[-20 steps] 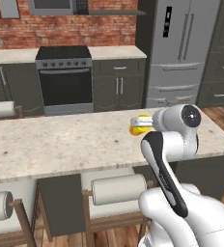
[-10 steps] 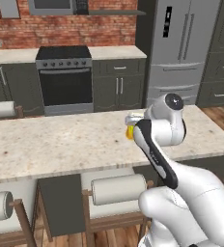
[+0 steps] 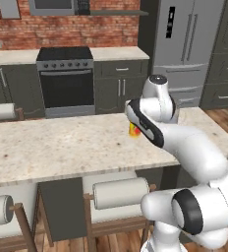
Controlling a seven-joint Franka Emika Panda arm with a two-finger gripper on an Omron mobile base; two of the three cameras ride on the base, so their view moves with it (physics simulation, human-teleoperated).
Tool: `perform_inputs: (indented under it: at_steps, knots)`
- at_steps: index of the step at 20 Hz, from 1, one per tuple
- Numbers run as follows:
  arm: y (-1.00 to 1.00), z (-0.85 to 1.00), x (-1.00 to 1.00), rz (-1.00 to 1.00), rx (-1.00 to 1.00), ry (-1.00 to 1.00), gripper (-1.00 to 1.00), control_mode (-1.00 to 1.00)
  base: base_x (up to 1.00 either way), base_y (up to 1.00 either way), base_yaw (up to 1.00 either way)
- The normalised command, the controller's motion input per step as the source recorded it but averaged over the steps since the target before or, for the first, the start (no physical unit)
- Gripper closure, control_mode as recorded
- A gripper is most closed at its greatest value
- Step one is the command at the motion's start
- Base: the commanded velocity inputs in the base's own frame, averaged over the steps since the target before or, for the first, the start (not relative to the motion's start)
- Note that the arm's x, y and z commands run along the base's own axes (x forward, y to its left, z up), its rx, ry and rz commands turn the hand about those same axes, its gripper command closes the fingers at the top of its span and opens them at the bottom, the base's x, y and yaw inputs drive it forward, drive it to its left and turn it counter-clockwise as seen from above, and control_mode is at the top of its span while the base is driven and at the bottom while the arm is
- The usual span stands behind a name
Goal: Place the pitcher and cup on the dining counter for serving.
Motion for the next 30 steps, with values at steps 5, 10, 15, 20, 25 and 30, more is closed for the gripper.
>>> perform_inputs:
  at_steps: [5,10,15,20,25,30]
  knots:
    - [-0.19,-0.38,0.37,-0.12,0.08,0.14,1.00,-1.00,0.00,0.00,0.00]
    - [-0.15,-0.56,0.65,-0.17,0.01,0.12,1.00,-1.00,0.00,0.00,0.00]
    - [-0.09,-0.49,0.60,-0.16,0.00,0.04,1.00,-1.00,0.00,0.00,0.00]
    - [-0.07,-0.42,0.38,-0.12,0.00,0.00,1.00,-1.00,0.00,0.00,0.00]
    - [-0.03,-0.59,0.07,-0.08,0.00,0.00,1.00,-1.00,0.00,0.00,0.00]
    - [0.00,-0.56,0.06,-0.06,0.00,0.00,1.00,-1.00,0.00,0.00,0.00]
